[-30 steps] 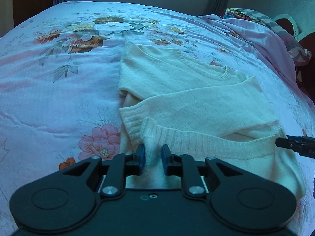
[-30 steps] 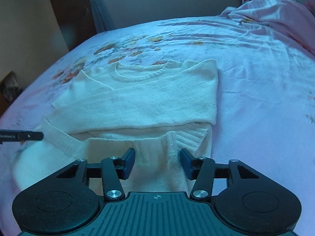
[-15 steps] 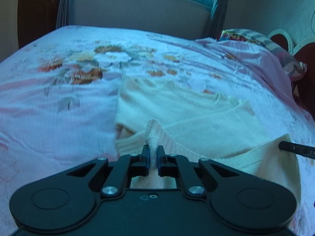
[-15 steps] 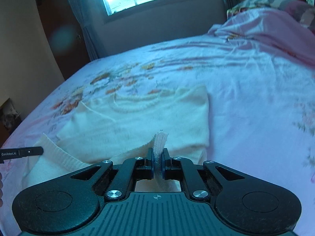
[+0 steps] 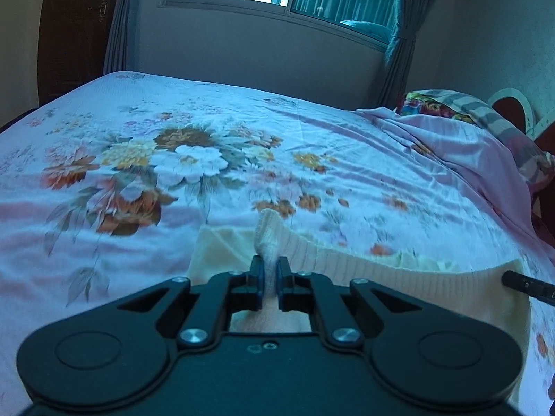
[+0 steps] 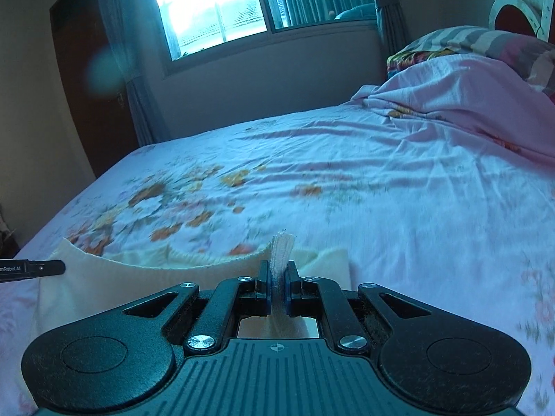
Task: Fold small clothes
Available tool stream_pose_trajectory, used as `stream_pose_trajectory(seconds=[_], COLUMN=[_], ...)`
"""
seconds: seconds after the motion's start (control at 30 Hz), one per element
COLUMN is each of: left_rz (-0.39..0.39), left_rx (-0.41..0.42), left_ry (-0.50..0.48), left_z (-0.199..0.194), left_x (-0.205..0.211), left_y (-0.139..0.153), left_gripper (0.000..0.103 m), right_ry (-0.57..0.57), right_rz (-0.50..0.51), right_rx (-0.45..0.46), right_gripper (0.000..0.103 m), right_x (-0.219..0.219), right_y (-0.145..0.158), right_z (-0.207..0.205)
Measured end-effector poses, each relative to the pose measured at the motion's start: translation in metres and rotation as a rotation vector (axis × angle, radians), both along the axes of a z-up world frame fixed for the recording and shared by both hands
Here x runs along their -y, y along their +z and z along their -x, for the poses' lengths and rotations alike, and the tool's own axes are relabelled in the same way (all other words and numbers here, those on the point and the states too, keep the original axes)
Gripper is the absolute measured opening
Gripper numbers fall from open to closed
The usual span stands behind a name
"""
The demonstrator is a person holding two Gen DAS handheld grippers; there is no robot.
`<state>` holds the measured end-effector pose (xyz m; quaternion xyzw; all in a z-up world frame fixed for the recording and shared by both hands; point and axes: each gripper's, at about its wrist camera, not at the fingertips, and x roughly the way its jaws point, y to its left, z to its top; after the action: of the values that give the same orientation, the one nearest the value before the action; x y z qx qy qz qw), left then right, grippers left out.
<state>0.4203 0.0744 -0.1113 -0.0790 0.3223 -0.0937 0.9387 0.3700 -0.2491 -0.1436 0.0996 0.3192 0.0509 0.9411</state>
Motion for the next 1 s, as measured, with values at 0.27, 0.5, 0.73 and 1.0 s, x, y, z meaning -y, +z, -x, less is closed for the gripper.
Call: stream_pose_trajectory(seconds=[0.27, 0.5, 0.73, 1.0], left_rz=[-0.051, -0.202, -0.194, -0.266], left_rx=[-0.054, -0.138, -0.066, -0.146], left_ry=[0.031, 0.035, -0.014, -0.052], left_z=[-0.077, -0.089, -0.024, 0.081], left_x=[0.023, 0.032, 0.022, 0.039], left_y=[-0.032, -0.077, -0.039, -0.069], left_gripper=[0.006, 0.018, 0.044, 0.056], right_ry=[-0.034, -0.061, -0.079, 0.062], right_rz=[0.062, 0.208, 0.118, 0.136], right_rx=[-0.081, -0.179, -0.139, -0.153], right_gripper=[0.006, 0.007, 0.013, 0.042], right_x=[0.011, 0.0, 0.001, -0.059], right_y=[-0.044, -0.099, -0.049, -0.051], right_z=[-0.09, -0.108, -0.053, 0.074])
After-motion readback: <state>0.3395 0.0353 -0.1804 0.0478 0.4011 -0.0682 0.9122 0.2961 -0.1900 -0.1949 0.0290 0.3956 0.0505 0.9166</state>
